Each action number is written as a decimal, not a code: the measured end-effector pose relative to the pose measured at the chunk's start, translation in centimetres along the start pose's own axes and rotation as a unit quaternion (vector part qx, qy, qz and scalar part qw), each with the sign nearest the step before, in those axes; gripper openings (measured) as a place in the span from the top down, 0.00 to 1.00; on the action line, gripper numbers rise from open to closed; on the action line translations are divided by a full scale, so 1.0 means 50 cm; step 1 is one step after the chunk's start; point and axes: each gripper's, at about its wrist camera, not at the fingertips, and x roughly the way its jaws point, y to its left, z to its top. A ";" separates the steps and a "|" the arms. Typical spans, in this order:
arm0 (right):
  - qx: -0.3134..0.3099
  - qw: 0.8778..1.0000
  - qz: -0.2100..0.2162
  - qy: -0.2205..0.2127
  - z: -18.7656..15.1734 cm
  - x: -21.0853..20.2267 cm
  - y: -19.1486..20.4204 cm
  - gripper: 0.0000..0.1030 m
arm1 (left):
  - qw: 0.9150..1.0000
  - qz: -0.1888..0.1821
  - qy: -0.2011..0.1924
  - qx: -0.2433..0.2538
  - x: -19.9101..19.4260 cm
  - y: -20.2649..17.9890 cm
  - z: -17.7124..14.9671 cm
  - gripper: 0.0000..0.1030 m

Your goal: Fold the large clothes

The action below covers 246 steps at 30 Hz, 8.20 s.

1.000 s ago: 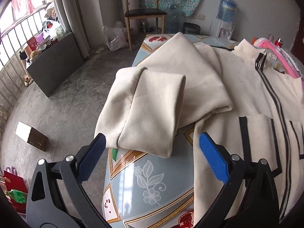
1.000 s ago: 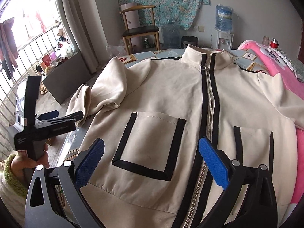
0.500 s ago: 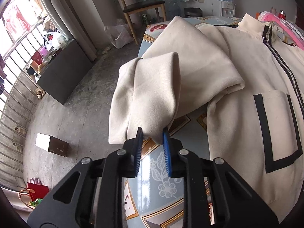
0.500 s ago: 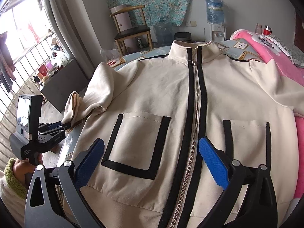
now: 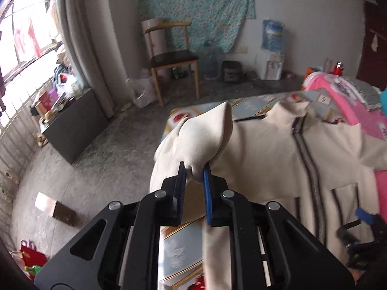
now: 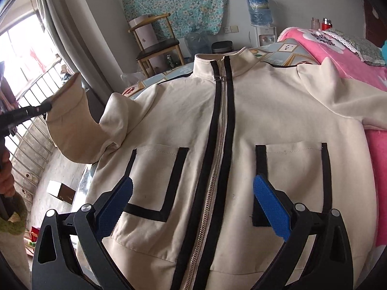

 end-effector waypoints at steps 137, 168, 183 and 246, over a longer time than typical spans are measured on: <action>0.105 0.986 -0.127 0.027 0.206 0.012 -0.412 0.25 | 0.979 -0.082 0.176 0.055 0.391 -0.332 -0.097 0.21; 0.540 0.818 -0.176 -0.095 0.067 -0.206 -1.076 0.51 | 0.975 -0.088 0.192 0.063 0.402 -0.333 -0.090 0.19; 0.389 0.878 -0.216 -0.176 0.211 -0.328 -0.936 0.92 | 0.974 -0.092 0.199 0.066 0.407 -0.333 -0.085 0.18; 0.035 0.997 -0.059 0.047 0.016 0.056 -0.277 0.45 | 0.926 -0.220 0.240 -0.190 0.502 -0.159 -0.023 0.65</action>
